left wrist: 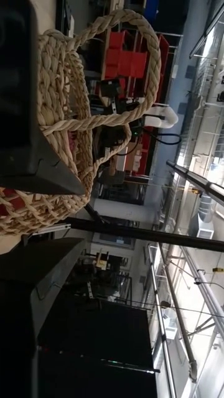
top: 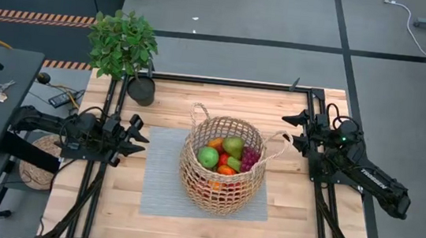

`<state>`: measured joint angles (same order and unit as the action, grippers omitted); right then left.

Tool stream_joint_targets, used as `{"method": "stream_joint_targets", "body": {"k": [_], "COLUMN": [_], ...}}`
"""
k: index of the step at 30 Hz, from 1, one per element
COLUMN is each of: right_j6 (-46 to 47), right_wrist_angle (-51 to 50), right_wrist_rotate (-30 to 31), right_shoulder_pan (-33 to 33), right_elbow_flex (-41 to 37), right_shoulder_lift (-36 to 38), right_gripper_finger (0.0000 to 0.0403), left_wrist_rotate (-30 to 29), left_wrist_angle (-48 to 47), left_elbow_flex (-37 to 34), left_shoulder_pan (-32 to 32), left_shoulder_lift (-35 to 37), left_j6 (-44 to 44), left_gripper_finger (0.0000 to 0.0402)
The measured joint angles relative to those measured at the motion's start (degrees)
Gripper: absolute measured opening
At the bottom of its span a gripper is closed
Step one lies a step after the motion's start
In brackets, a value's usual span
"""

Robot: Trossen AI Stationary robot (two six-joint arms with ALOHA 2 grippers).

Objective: Build produce basket
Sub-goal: Return to Home Position

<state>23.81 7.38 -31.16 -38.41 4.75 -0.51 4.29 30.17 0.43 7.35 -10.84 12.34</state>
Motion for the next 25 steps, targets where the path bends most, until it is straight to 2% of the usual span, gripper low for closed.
{"method": "stream_joint_targets", "body": {"k": [25], "right_j6": [0.0], "right_wrist_angle": [0.0], "right_wrist_rotate": [0.0], "right_shoulder_pan": [0.0], "right_elbow_flex": [0.0], "right_shoulder_lift": [0.0], "right_gripper_finger": [0.0394], "left_wrist_rotate": [0.0], "left_wrist_angle": [0.0], "left_elbow_flex": [0.0], "left_shoulder_pan": [0.0], "left_shoulder_lift": [0.0], "left_j6": [0.0], "left_gripper_finger": [0.0134]}}
